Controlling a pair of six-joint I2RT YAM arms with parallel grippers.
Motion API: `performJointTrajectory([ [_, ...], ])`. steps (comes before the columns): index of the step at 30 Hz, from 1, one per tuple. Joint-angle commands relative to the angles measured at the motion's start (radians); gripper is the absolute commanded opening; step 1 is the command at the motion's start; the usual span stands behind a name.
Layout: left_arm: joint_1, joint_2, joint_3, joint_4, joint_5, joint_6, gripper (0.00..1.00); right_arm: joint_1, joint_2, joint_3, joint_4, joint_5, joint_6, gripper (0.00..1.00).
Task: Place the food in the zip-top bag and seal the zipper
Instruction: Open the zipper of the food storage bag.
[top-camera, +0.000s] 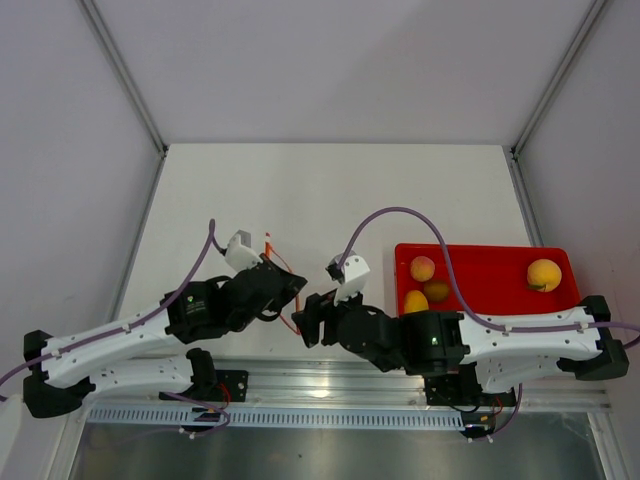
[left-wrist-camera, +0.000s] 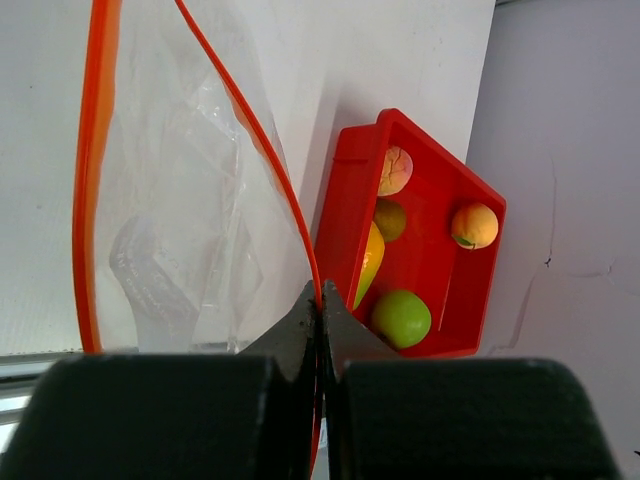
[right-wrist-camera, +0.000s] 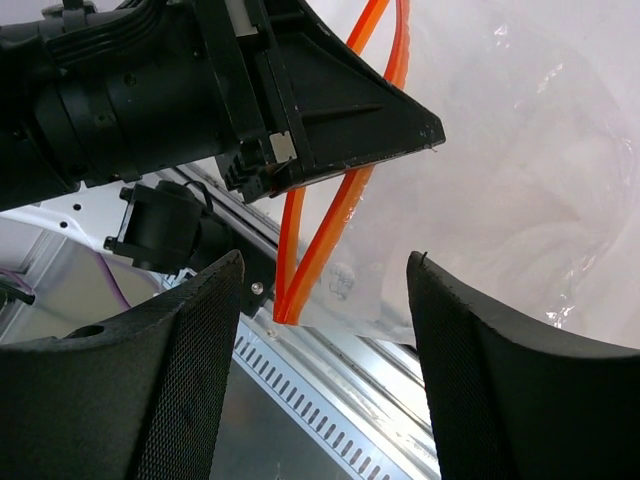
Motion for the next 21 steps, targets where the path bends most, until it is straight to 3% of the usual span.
performJointTrajectory([
  [1, -0.008, -0.01, 0.031, 0.041, 0.01, 0.042, 0.01, -0.011, -0.007, 0.009, 0.005, 0.021, 0.049, 0.68],
  [21, -0.011, -0.024, 0.033, 0.064, 0.041, 0.082, 0.01, -0.053, 0.033, -0.057, 0.036, -0.032, 0.086, 0.6],
])
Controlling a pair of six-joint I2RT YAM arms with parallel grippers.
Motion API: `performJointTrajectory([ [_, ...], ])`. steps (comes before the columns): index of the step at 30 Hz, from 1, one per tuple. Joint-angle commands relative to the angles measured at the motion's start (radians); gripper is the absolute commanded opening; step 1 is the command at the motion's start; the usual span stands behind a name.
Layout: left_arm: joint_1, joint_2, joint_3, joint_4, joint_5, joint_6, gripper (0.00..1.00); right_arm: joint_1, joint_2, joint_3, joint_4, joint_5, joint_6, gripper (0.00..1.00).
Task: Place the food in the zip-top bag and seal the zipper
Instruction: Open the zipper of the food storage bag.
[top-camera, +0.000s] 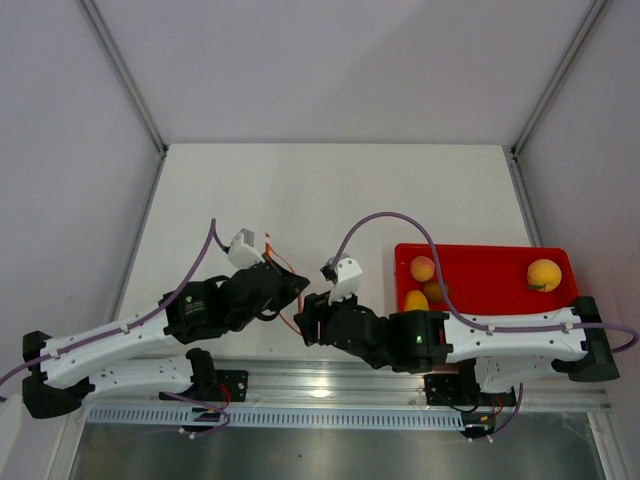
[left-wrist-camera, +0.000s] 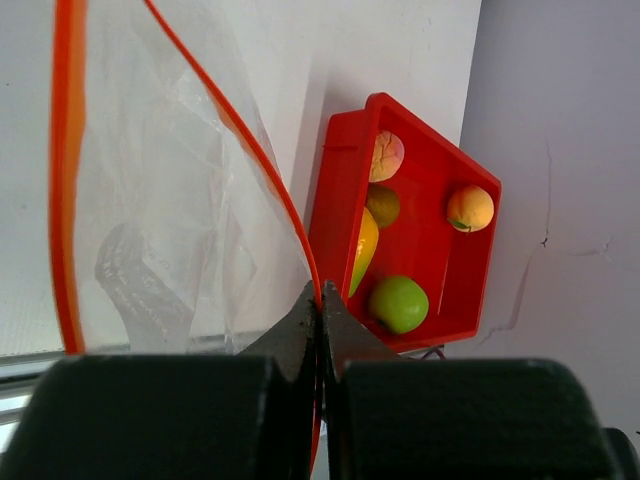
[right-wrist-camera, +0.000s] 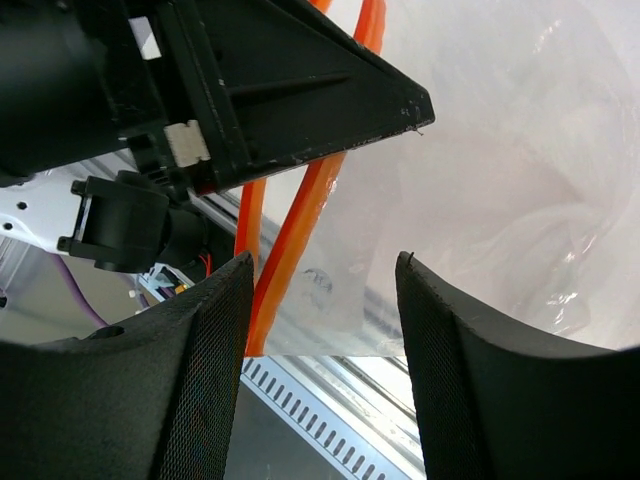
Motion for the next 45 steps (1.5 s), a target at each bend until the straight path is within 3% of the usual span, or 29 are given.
performJointTrajectory([
  [1, -0.011, -0.022, 0.032, 0.041, 0.016, 0.037, 0.01, -0.016, -0.008, -0.014, 0.033, 0.003, 0.029, 0.61],
  [9, -0.01, -0.009, 0.035, 0.036, 0.03, 0.043, 0.01, -0.019, 0.032, 0.018, 0.006, 0.012, 0.016, 0.59],
  [25, -0.011, 0.024, 0.061, 0.011, 0.035, 0.07, 0.01, -0.023, 0.05, 0.054, -0.051, 0.058, 0.006, 0.27],
  [28, -0.01, 0.023, 0.063, 0.03, 0.039, 0.109, 0.01, -0.031, 0.049, 0.055, -0.056, 0.055, 0.005, 0.11],
  [29, -0.011, 0.018, 0.06, 0.036, 0.039, 0.134, 0.01, -0.034, 0.049, 0.052, -0.056, 0.052, 0.006, 0.0],
  [30, -0.01, 0.006, 0.053, 0.05, 0.041, 0.154, 0.02, -0.036, 0.049, 0.049, -0.059, 0.049, 0.011, 0.0],
  [31, -0.009, -0.003, 0.044, 0.071, 0.039, 0.171, 0.09, -0.039, 0.046, 0.046, -0.059, 0.047, 0.014, 0.0],
  [32, -0.011, -0.017, 0.035, 0.079, 0.036, 0.193, 0.31, -0.04, 0.043, 0.043, -0.059, 0.047, 0.017, 0.0],
  [34, -0.009, -0.063, 0.02, 0.129, 0.026, 0.239, 0.42, -0.04, 0.029, 0.031, -0.054, 0.047, 0.023, 0.0],
  [35, -0.009, -0.081, -0.003, 0.149, 0.024, 0.303, 0.58, -0.04, 0.023, 0.024, -0.051, 0.047, 0.025, 0.0],
  [36, -0.011, -0.113, -0.008, 0.162, 0.016, 0.326, 0.66, -0.042, 0.011, 0.015, -0.046, 0.047, 0.028, 0.0],
  [37, -0.011, -0.129, -0.006, 0.163, 0.009, 0.342, 0.86, -0.043, 0.006, 0.009, -0.042, 0.046, 0.028, 0.0],
  [38, -0.01, -0.143, -0.008, 0.157, 0.001, 0.374, 0.94, -0.046, 0.001, 0.006, -0.043, 0.046, 0.028, 0.0],
  [39, -0.011, -0.155, -0.005, 0.154, -0.011, 0.397, 0.99, -0.048, -0.002, 0.001, -0.042, 0.044, 0.031, 0.0],
  [45, -0.009, -0.249, 0.006, 0.084, -0.04, 0.454, 1.0, -0.057, -0.026, -0.017, -0.043, 0.044, 0.039, 0.0],
])
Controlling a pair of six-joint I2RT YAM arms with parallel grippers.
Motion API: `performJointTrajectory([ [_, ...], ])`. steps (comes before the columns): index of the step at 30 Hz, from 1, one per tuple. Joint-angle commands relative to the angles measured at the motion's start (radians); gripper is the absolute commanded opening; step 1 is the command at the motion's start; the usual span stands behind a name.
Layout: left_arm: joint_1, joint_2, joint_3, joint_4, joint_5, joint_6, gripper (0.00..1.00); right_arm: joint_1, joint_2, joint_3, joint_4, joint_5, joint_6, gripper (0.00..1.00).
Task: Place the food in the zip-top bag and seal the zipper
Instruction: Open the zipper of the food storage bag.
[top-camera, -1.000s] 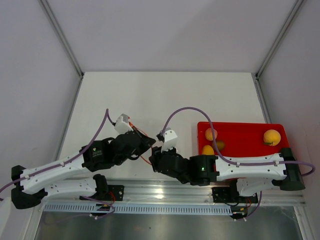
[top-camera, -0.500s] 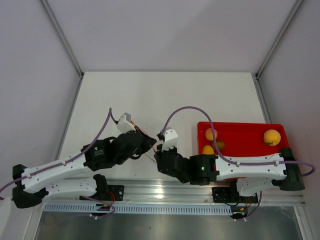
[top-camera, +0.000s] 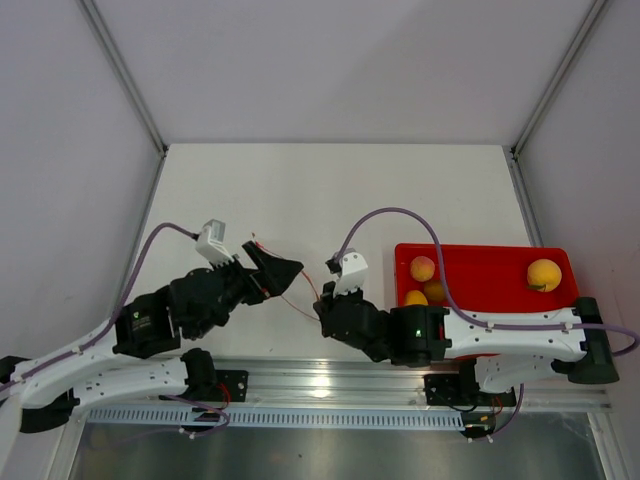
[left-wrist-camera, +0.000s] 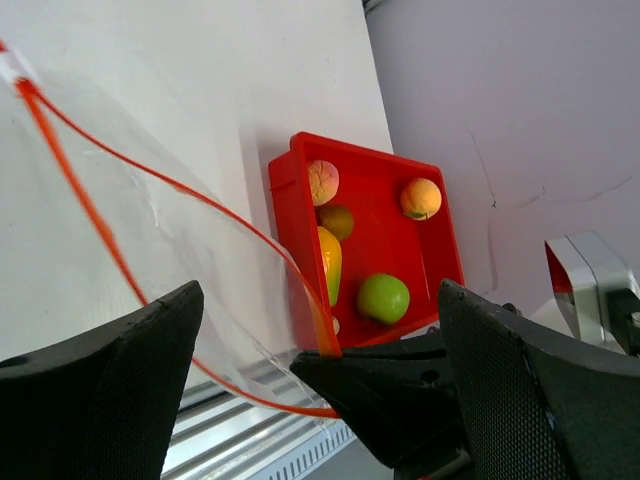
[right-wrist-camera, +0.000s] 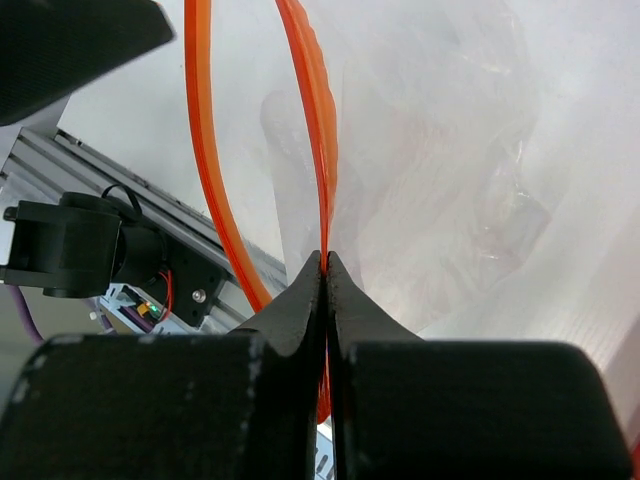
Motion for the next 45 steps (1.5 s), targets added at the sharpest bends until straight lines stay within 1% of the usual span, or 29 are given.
performJointTrajectory([
  [1, -0.006, -0.043, 0.008, -0.036, -0.04, 0.061, 0.99, -0.009, -0.034, -0.011, 0.007, 0.034, 0.025, 0.0],
  [6, -0.008, -0.155, -0.047, -0.094, -0.017, -0.005, 0.99, -0.015, -0.081, -0.035, 0.009, 0.039, 0.025, 0.0],
  [9, -0.006, -0.204, -0.08, -0.112, -0.004, -0.024, 0.95, -0.014, -0.109, -0.058, 0.029, 0.04, 0.017, 0.0],
  [12, -0.006, -0.226, -0.09, -0.185, 0.001, -0.087, 0.92, -0.015, -0.126, -0.081, 0.053, 0.037, 0.005, 0.0],
  [14, -0.006, -0.235, -0.117, -0.191, 0.021, -0.119, 0.91, -0.015, -0.129, -0.086, 0.067, 0.034, -0.006, 0.0],
  [17, -0.006, -0.226, -0.151, -0.169, 0.032, -0.163, 0.91, -0.015, -0.12, -0.081, 0.078, 0.025, -0.034, 0.0],
  [20, -0.006, -0.175, -0.142, -0.125, 0.047, -0.156, 0.91, -0.015, -0.111, -0.08, 0.084, 0.025, -0.041, 0.0],
  [24, -0.006, -0.094, -0.096, -0.128, 0.043, -0.133, 0.91, -0.015, -0.12, -0.089, 0.096, 0.025, -0.046, 0.0],
  [29, 0.0, -0.06, -0.126, -0.076, 0.05, -0.148, 0.91, -0.014, -0.138, -0.098, 0.099, 0.017, -0.057, 0.0],
  [32, 0.017, -0.051, -0.151, -0.004, 0.087, -0.127, 0.85, -0.014, -0.149, -0.109, 0.101, 0.013, -0.064, 0.0],
  [33, 0.023, -0.046, -0.151, 0.005, 0.093, -0.125, 0.79, -0.014, -0.15, -0.112, 0.101, 0.008, -0.071, 0.0],
  [35, 0.041, -0.039, -0.148, 0.009, 0.108, -0.124, 0.76, -0.012, -0.152, -0.113, 0.093, 0.011, -0.072, 0.0],
  [36, 0.046, -0.034, -0.143, 0.007, 0.111, -0.113, 0.69, -0.014, -0.158, -0.113, 0.089, 0.013, -0.072, 0.0],
  [37, 0.052, -0.032, -0.134, 0.002, 0.11, -0.108, 0.66, -0.014, -0.163, -0.115, 0.087, 0.014, -0.071, 0.0],
  [40, 0.061, -0.028, -0.128, 0.001, 0.116, -0.09, 0.61, -0.014, -0.184, -0.126, 0.09, 0.014, -0.074, 0.0],
  [44, 0.081, -0.009, -0.133, 0.041, 0.174, -0.044, 0.54, -0.015, -0.203, -0.13, 0.092, 0.014, -0.083, 0.0],
  [45, 0.086, -0.006, -0.133, 0.047, 0.197, -0.035, 0.51, -0.015, -0.206, -0.13, 0.092, 0.011, -0.084, 0.0],
])
